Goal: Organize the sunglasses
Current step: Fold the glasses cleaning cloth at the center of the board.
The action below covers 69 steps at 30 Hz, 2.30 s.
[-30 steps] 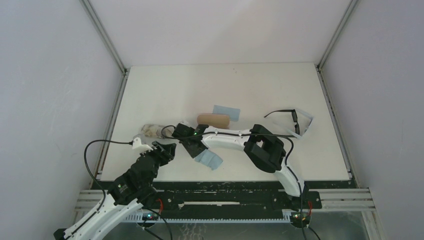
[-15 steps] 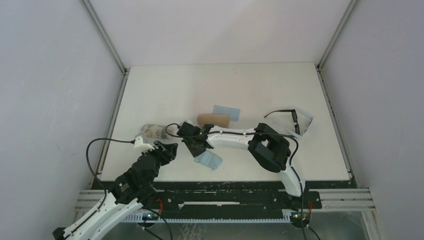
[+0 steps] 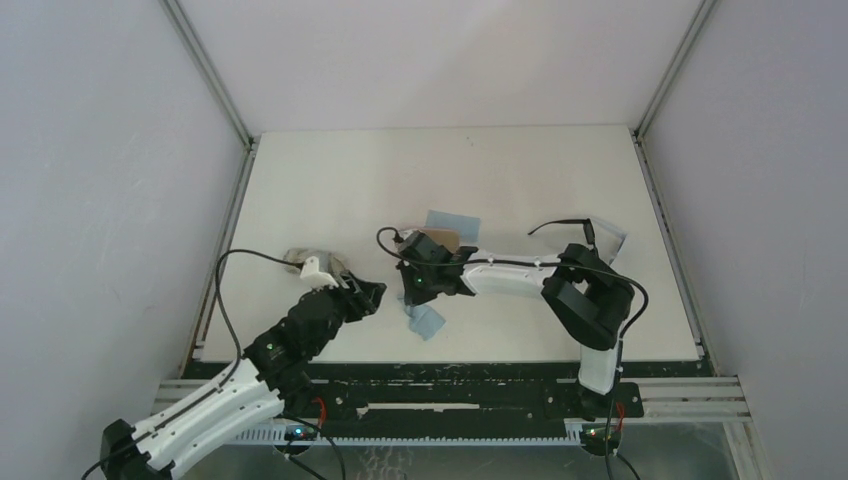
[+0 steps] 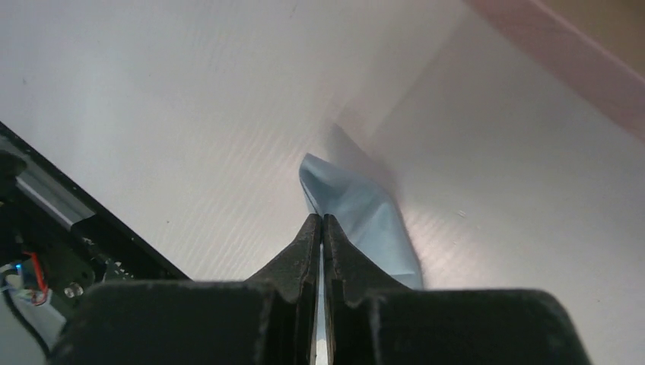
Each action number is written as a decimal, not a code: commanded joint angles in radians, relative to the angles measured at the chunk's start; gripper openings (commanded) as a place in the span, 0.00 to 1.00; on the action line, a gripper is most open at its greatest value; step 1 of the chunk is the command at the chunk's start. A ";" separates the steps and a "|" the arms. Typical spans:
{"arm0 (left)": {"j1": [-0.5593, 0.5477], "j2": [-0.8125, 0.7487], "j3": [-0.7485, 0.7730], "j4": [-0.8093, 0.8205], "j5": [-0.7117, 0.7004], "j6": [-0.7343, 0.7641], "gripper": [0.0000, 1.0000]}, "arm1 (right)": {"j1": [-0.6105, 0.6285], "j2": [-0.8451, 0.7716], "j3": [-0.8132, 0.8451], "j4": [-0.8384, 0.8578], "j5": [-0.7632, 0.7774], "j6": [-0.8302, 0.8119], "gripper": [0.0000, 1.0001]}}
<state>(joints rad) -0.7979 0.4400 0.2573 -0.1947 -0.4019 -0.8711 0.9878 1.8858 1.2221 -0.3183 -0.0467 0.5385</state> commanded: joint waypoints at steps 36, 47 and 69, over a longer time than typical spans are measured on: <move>0.121 0.564 -0.161 0.798 0.349 -0.032 0.39 | -0.098 -0.076 -0.144 0.332 -0.214 0.175 0.00; 0.123 0.598 -0.168 0.805 0.369 -0.032 0.34 | -0.101 -0.075 -0.144 0.334 -0.219 0.176 0.00; 0.123 0.582 -0.183 0.791 0.376 -0.048 0.31 | -0.104 -0.075 -0.144 0.330 -0.220 0.167 0.00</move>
<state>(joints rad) -0.6800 1.0515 0.0818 0.5667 -0.0216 -0.9073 0.8799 1.8160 1.0752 -0.0261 -0.2642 0.6998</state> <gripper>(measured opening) 0.308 0.002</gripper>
